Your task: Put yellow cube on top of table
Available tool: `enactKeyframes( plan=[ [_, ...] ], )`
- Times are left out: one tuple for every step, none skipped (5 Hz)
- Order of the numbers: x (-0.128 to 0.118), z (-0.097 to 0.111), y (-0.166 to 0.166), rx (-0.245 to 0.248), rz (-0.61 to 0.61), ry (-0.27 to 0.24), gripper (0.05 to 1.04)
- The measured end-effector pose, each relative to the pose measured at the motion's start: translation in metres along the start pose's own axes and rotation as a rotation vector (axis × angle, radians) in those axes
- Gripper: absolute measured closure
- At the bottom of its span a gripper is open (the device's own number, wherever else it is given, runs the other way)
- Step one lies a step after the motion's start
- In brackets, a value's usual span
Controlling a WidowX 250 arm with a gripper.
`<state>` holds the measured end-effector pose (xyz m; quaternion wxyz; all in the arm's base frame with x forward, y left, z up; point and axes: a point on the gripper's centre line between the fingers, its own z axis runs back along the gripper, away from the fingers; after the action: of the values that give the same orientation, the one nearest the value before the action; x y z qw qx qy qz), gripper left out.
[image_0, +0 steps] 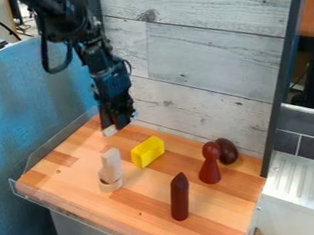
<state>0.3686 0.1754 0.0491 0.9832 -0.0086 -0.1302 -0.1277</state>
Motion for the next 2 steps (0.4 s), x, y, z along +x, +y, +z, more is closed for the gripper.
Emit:
enactKeyframes(
  plan=[
    [0.003,-0.011,0.004,0.016,0.013,0.002,0.953],
    [0.004,-0.026,0.005,0.016,0.038,-0.012,0.953]
  ],
)
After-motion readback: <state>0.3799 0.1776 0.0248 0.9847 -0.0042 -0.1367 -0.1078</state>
